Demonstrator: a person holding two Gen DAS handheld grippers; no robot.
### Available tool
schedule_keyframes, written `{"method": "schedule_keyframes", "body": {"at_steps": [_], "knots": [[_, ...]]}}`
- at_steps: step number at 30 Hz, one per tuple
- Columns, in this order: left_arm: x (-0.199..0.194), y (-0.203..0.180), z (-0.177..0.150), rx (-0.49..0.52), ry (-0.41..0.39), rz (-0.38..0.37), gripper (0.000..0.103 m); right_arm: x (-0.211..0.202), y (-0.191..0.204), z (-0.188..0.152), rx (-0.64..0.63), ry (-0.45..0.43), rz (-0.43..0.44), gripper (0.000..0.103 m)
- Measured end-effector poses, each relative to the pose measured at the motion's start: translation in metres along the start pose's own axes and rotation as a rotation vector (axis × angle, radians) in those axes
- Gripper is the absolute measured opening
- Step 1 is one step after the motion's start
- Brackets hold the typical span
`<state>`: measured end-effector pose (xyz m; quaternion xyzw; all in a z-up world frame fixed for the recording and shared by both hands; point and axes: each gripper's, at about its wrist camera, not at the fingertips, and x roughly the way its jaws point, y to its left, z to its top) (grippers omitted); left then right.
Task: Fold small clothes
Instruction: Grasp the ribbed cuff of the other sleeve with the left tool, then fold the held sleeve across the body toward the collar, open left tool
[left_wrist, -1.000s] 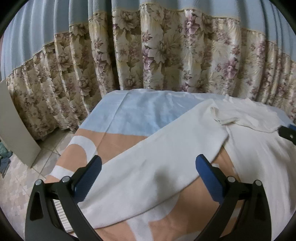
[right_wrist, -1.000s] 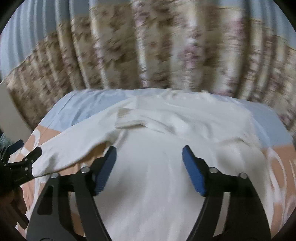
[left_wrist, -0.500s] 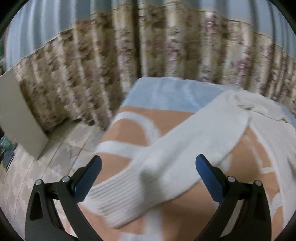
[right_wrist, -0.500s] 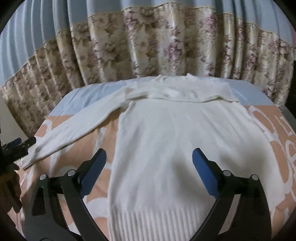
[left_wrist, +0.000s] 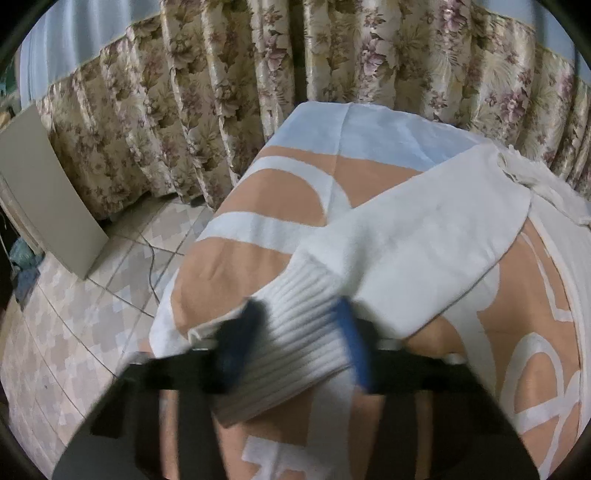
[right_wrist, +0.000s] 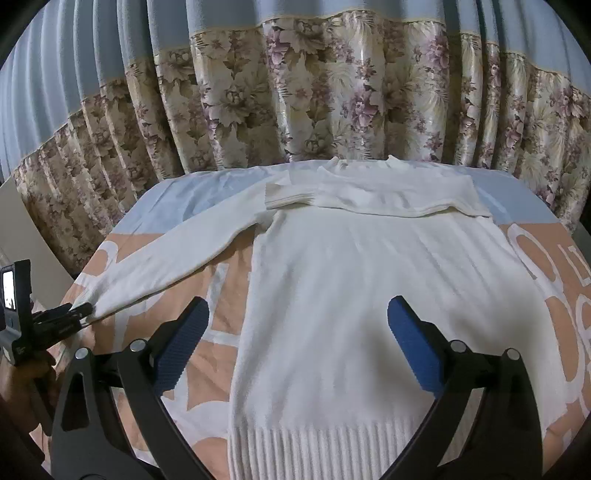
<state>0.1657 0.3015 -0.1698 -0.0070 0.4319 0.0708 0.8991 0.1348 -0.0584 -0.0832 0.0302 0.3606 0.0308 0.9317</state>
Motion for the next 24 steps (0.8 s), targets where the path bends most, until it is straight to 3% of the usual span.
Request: {"method": "schedule_keyframes", "body": {"at_steps": [1, 4, 15, 24], "knots": [[-0.004, -0.004, 0.001, 0.007, -0.006, 0.002, 0.02, 0.0, -0.002, 0.001, 0.006, 0.002, -0.001, 0.097], [-0.013, -0.008, 0.007, -0.009, -0.034, -0.001, 0.014, -0.001, -0.009, 0.005, 0.015, -0.002, -0.003, 0.097], [-0.046, -0.052, 0.055, -0.009, -0.1, -0.01, 0.013, 0.011, -0.038, 0.02, 0.055, 0.005, 0.004, 0.1], [-0.034, -0.15, 0.114, 0.005, -0.084, -0.041, 0.013, 0.061, -0.098, 0.054, 0.054, 0.043, -0.021, 0.1]]}}
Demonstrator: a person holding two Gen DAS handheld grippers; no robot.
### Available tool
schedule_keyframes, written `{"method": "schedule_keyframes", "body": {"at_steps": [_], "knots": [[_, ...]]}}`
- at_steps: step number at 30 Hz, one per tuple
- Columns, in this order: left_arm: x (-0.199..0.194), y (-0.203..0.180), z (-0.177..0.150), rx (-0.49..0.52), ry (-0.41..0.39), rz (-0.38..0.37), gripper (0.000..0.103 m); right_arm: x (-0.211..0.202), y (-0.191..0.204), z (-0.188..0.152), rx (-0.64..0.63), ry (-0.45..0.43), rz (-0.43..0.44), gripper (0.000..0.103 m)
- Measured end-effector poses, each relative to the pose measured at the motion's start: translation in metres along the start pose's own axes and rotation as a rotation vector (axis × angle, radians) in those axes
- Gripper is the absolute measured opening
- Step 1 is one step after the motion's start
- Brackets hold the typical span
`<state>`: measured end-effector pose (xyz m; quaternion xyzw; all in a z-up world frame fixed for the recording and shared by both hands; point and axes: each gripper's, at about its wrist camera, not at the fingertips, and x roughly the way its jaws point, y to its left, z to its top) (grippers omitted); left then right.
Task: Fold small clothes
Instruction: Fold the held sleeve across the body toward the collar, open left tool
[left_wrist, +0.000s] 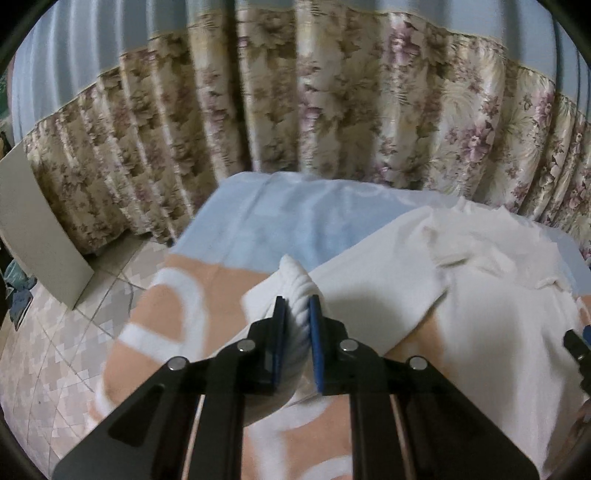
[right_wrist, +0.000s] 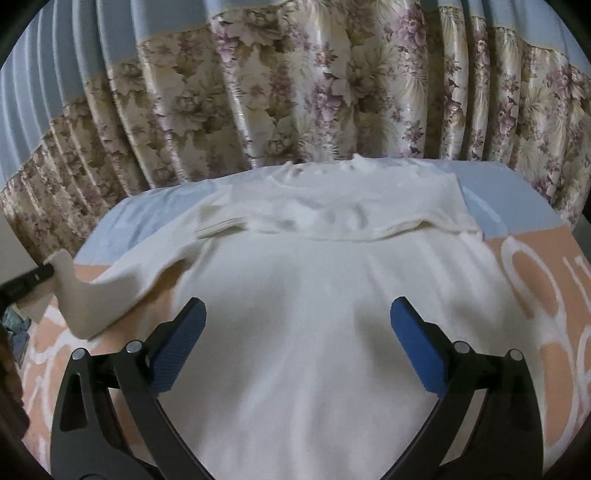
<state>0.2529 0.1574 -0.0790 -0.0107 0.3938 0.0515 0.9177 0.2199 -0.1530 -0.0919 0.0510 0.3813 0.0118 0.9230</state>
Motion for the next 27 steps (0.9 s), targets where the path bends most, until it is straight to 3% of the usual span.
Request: {"method": "schedule_keyframes", "body": {"at_steps": [8, 17, 27], "knots": [[0.047, -0.136, 0.044, 0.096, 0.019, -0.089, 0.013, 0.036, -0.08, 0.042, 0.058, 0.001, -0.064, 0.1], [0.101, -0.288, 0.055, 0.223, 0.064, -0.203, 0.013, 0.061, -0.176, 0.075, 0.084, 0.009, -0.157, 0.1], [0.132, -0.387, 0.046, 0.285, 0.09, -0.294, 0.01, 0.09, -0.253, 0.093, 0.046, 0.039, -0.253, 0.1]]}}
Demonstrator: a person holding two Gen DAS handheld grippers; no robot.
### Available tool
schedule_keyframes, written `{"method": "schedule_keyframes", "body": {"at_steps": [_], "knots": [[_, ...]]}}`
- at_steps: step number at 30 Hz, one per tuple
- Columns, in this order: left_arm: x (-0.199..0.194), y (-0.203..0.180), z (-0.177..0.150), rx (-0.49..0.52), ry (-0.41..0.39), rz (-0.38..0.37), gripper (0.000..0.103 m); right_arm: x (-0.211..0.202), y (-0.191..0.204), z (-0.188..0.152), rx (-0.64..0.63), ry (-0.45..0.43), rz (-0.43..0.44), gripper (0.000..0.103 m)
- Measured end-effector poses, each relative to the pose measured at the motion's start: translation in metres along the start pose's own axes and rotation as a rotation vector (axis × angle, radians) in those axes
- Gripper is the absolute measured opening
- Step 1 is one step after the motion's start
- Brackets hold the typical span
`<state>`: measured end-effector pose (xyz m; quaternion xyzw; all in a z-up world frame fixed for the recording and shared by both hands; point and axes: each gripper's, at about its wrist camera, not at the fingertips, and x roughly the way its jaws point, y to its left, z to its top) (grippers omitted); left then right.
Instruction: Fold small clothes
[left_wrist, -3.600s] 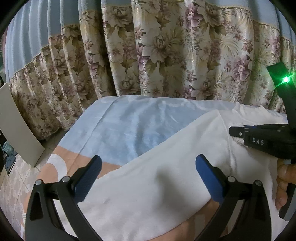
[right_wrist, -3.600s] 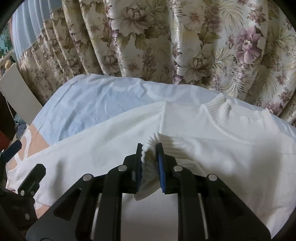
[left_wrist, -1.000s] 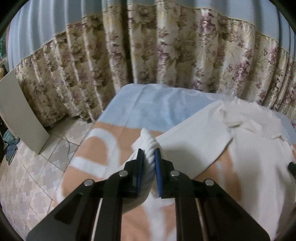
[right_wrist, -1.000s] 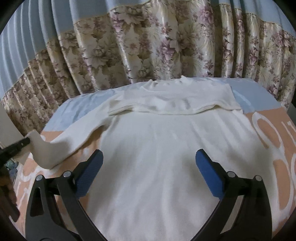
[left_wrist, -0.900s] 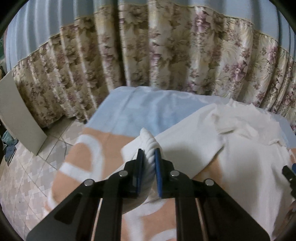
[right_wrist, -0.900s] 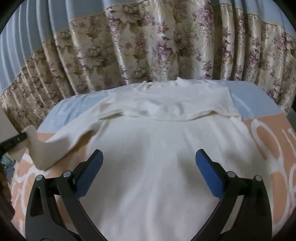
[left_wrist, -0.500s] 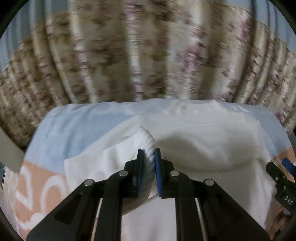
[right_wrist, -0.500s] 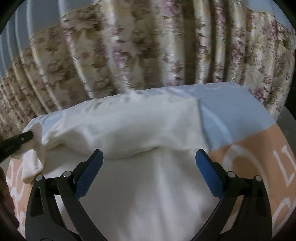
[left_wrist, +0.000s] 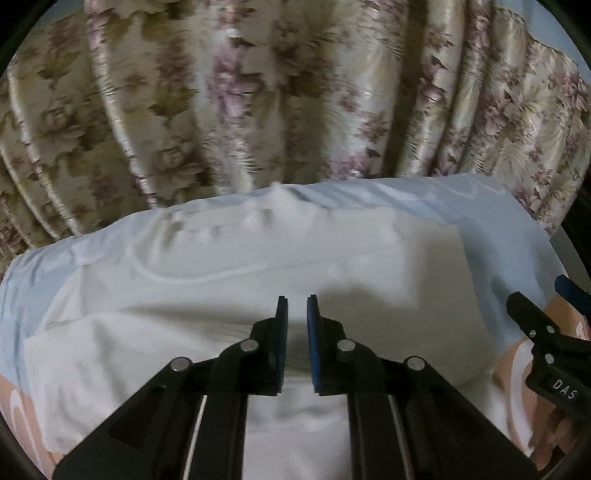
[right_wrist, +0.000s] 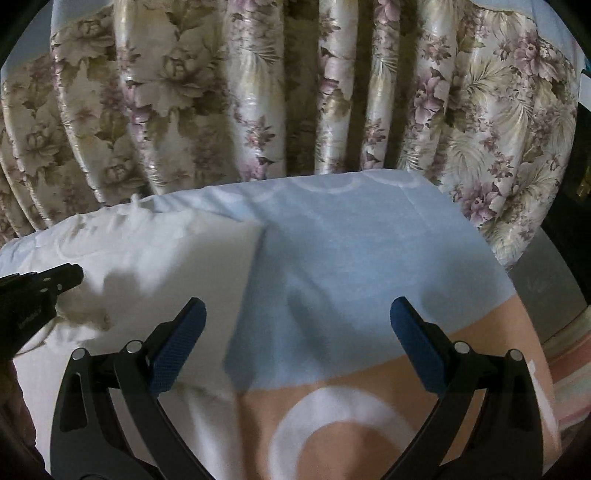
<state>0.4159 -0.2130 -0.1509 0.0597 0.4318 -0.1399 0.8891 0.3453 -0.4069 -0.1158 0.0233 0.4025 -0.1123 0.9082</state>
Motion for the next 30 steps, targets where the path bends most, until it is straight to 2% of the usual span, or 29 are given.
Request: {"method": "schedule_keyframes", "body": {"at_steps": [3, 4, 5, 7, 10, 13, 19, 22, 23, 25, 28, 30], "knots": [[-0.001, 0.0, 0.003, -0.024, 0.0, -0.017, 0.013, 0.004, -0.005, 0.004, -0.002, 0.002, 0.007, 0.1], [-0.006, 0.005, 0.002, -0.037, -0.006, -0.021, 0.019, 0.003, -0.005, 0.006, -0.002, -0.002, 0.016, 0.1], [-0.013, 0.013, 0.002, -0.046, -0.017, -0.021, 0.043, 0.003, -0.004, 0.007, -0.002, -0.004, 0.026, 0.1], [-0.03, 0.03, 0.001, -0.068, -0.058, -0.004, 0.078, 0.002, 0.0, 0.012, -0.003, -0.015, 0.06, 0.1], [-0.054, 0.059, -0.001, -0.087, -0.11, 0.026, 0.078, 0.002, 0.017, 0.019, -0.017, -0.019, 0.119, 0.1], [-0.074, 0.093, -0.006, -0.08, -0.154, 0.116, 0.08, 0.0, 0.045, 0.025, -0.055, -0.032, 0.196, 0.1], [-0.084, 0.154, -0.035, -0.102, -0.144, 0.219, 0.08, -0.007, 0.108, 0.026, -0.178, -0.05, 0.376, 0.1], [-0.08, 0.175, -0.054, -0.114, -0.121, 0.235, 0.08, -0.012, 0.13, 0.017, -0.253, -0.045, 0.463, 0.1], [-0.079, 0.179, -0.059, -0.116, -0.114, 0.236, 0.08, -0.011, 0.137, 0.013, -0.28, -0.043, 0.466, 0.099], [-0.075, 0.186, -0.069, -0.12, -0.102, 0.24, 0.08, -0.005, 0.15, 0.008, -0.336, -0.025, 0.43, 0.095], [-0.072, 0.189, -0.075, -0.122, -0.092, 0.243, 0.08, 0.016, 0.157, 0.008, -0.339, 0.039, 0.392, 0.079], [-0.07, 0.19, -0.077, -0.12, -0.086, 0.245, 0.08, 0.029, 0.156, 0.006, -0.323, 0.081, 0.386, 0.063]]}}
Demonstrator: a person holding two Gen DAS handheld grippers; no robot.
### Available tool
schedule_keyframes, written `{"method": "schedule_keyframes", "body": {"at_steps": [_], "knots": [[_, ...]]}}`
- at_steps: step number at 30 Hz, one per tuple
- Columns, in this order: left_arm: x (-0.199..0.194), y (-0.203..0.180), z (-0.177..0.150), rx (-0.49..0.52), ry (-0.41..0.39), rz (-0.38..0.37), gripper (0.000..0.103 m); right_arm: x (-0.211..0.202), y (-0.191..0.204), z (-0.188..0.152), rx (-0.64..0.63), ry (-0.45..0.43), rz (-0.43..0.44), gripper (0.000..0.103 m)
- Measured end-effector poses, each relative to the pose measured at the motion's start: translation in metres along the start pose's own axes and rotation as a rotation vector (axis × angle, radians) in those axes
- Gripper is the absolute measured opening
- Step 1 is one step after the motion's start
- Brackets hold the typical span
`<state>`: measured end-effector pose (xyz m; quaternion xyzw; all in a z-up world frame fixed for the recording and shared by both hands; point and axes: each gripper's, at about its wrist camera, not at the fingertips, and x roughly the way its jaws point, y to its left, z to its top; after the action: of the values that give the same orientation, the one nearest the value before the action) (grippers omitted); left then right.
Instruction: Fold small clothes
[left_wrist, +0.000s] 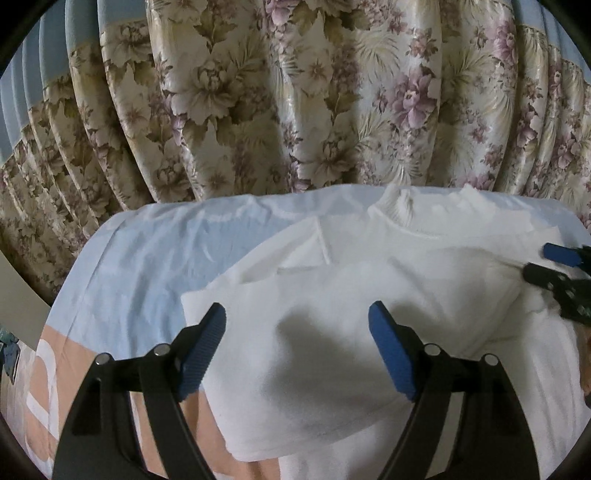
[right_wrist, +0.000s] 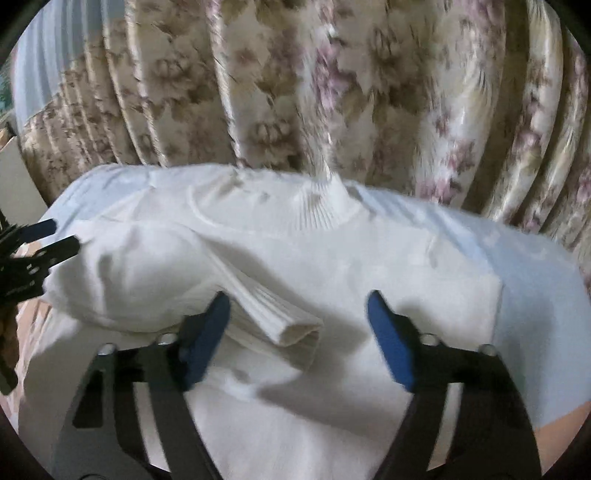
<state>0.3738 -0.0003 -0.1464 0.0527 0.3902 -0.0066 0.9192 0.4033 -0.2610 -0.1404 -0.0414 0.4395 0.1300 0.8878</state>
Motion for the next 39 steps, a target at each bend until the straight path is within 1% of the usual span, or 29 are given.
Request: {"method": "schedule_keyframes", "body": {"at_steps": [1, 2, 3, 4, 6, 7, 9, 13, 15, 16, 18, 21, 23, 26, 28, 29, 30, 32, 33, 34, 36, 38, 39], "knots": [[0.0, 0.0, -0.001, 0.0, 0.001, 0.003, 0.08, 0.007, -0.001, -0.001, 0.001, 0.021, -0.007, 0.052], [0.001, 0.001, -0.002, 0.0, 0.003, 0.006, 0.08, 0.009, -0.002, -0.003, -0.001, 0.03, -0.001, 0.024], [0.002, 0.002, -0.002, -0.001, 0.004, 0.008, 0.08, 0.01, -0.003, -0.003, 0.003, 0.03, -0.003, 0.009], [0.003, 0.003, -0.003, -0.006, 0.006, 0.011, 0.08, 0.006, -0.008, -0.002, 0.033, 0.016, -0.005, 0.005], [0.004, 0.004, -0.004, -0.013, 0.009, 0.017, 0.08, -0.004, -0.026, 0.0, 0.124, -0.003, 0.011, 0.005], [0.005, 0.004, -0.003, -0.014, 0.012, 0.018, 0.08, -0.006, -0.031, 0.002, 0.141, -0.004, 0.0, 0.005], [0.009, 0.002, -0.002, -0.011, 0.017, 0.028, 0.08, -0.013, -0.05, 0.006, 0.18, 0.004, -0.056, 0.005], [0.023, 0.001, 0.001, -0.004, 0.036, 0.061, 0.082, -0.023, -0.09, 0.004, 0.266, 0.057, -0.13, 0.005], [0.031, 0.0, 0.003, 0.009, 0.049, 0.094, 0.083, -0.025, -0.102, 0.0, 0.28, 0.085, -0.146, 0.005], [0.037, -0.001, 0.004, 0.017, 0.059, 0.106, 0.085, -0.025, -0.106, -0.003, 0.271, 0.1, -0.164, 0.005], [0.042, -0.002, 0.006, 0.036, 0.056, 0.139, 0.09, -0.022, -0.11, -0.007, 0.265, 0.137, -0.163, 0.005], [0.046, -0.002, 0.008, 0.059, 0.05, 0.176, 0.093, -0.02, -0.111, -0.011, 0.248, 0.146, -0.213, 0.005], [0.046, 0.001, 0.007, 0.062, 0.042, 0.184, 0.095, -0.017, -0.115, -0.017, 0.27, 0.159, -0.218, 0.005], [0.037, 0.006, 0.004, 0.063, 0.013, 0.161, 0.094, -0.026, -0.117, -0.024, 0.276, 0.135, -0.212, 0.007], [0.024, 0.01, -0.002, 0.063, -0.005, 0.138, 0.094, -0.036, -0.114, -0.027, 0.268, 0.107, -0.213, 0.011], [0.017, 0.011, -0.005, 0.062, -0.01, 0.128, 0.094, -0.044, -0.113, -0.029, 0.266, 0.09, -0.204, 0.026], [0.007, 0.013, -0.009, 0.058, -0.021, 0.119, 0.094, -0.053, -0.11, -0.032, 0.263, 0.071, -0.203, 0.044], [-0.013, 0.015, -0.02, 0.05, -0.039, 0.099, 0.094, -0.07, -0.104, -0.039, 0.254, 0.037, -0.216, 0.059], [-0.022, 0.016, -0.024, 0.047, -0.046, 0.083, 0.094, -0.08, -0.101, -0.044, 0.256, 0.022, -0.203, 0.065], [-0.037, 0.016, -0.034, 0.043, -0.059, 0.052, 0.094, -0.094, -0.096, -0.052, 0.259, 0.003, -0.199, 0.067], [-0.068, 0.017, -0.056, 0.027, -0.089, 0.02, 0.094, -0.117, -0.083, -0.066, 0.249, -0.018, -0.2, 0.068], [-0.094, 0.018, -0.079, 0.013, -0.114, 0.024, 0.094, -0.145, -0.068, -0.087, 0.239, -0.041, -0.214, 0.071], [-0.109, 0.021, -0.094, -0.021, -0.119, 0.034, 0.094, -0.157, -0.06, -0.099, 0.241, -0.043, -0.223, 0.072]]}}
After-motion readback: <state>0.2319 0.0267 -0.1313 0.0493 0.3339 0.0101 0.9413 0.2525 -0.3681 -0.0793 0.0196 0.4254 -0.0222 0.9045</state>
